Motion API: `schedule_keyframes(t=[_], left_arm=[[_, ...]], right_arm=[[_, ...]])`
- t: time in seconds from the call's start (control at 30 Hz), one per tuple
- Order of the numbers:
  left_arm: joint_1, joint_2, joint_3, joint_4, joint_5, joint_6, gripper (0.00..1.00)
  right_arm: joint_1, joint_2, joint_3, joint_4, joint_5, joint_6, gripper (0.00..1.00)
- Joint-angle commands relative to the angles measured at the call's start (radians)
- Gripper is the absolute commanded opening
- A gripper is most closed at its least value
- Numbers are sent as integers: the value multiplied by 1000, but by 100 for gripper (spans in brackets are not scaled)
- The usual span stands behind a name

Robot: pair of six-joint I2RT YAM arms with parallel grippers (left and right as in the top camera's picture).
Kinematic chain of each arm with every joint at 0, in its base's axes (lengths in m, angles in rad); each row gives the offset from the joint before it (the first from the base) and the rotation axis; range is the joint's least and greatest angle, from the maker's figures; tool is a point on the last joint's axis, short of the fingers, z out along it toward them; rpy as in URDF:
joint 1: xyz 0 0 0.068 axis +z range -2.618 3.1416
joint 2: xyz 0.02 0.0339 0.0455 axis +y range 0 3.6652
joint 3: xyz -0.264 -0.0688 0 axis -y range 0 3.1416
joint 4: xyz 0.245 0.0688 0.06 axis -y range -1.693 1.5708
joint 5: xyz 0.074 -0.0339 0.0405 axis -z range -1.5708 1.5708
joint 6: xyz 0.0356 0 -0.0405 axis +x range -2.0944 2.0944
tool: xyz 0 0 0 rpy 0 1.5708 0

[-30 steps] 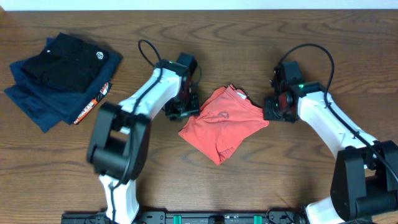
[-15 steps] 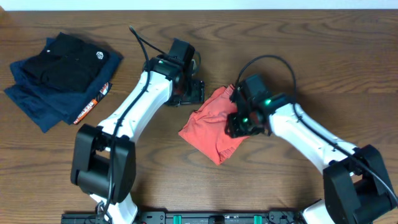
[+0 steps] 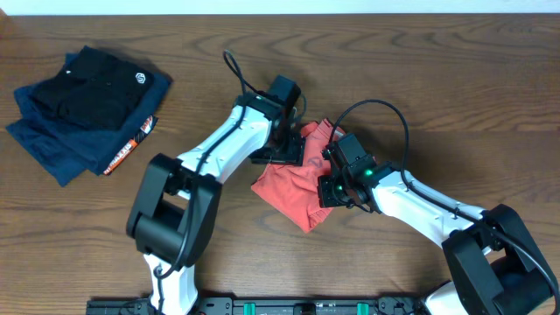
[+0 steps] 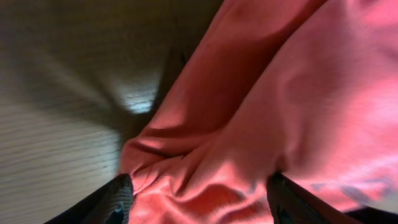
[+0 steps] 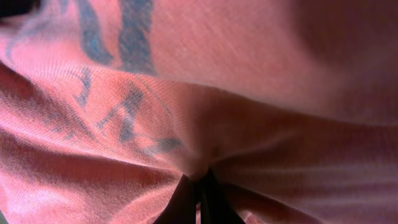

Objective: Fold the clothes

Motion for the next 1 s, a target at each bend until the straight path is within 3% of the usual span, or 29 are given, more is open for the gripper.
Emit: schedule_keyframes(t=[0.0,0.33,0.97], left_arm=[[-9,31,-15,-5,-8,10,70],[-9,37,-21,-6,-8,7,70],[-56,-16,-69,25,-8,-51,69]], right_arm=[[0,-18,-8,-67,20,22,1],[-98,-111,47,-417,195,66,1],[-103,-111,-6,-465,374,137,1]])
